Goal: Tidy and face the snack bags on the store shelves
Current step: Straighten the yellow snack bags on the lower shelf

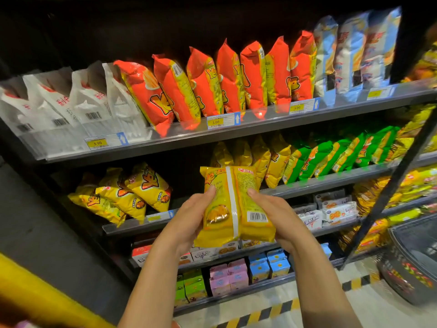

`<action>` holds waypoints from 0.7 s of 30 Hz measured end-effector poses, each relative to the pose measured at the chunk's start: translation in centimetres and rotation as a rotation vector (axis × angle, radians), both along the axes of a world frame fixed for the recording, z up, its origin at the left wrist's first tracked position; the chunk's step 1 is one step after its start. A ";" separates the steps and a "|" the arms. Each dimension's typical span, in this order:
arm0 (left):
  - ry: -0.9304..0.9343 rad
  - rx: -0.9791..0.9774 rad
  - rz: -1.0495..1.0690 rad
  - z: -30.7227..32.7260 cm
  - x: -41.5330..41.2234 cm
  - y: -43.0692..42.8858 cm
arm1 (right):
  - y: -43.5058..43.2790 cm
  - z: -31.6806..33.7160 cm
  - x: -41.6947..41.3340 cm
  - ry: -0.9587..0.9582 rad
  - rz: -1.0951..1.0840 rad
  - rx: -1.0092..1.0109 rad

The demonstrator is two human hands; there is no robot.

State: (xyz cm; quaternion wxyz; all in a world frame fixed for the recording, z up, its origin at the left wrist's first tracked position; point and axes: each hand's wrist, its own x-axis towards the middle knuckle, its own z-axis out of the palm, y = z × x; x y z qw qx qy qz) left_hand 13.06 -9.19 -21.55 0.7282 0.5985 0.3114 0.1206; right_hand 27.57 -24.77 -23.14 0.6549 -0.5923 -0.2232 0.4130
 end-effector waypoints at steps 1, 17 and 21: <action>0.034 -0.058 -0.004 0.3 0.2 -0.2 | 0.3 0.2 -0.1 0.053 -0.023 -0.009; -0.014 0.292 0.214 -0.2 2.0 -0.3 | 1.2 -0.9 0.9 0.161 -0.040 0.213; -0.083 0.410 0.161 0.6 2.5 -1.7 | 1.9 -1.2 0.6 -0.165 -0.176 0.156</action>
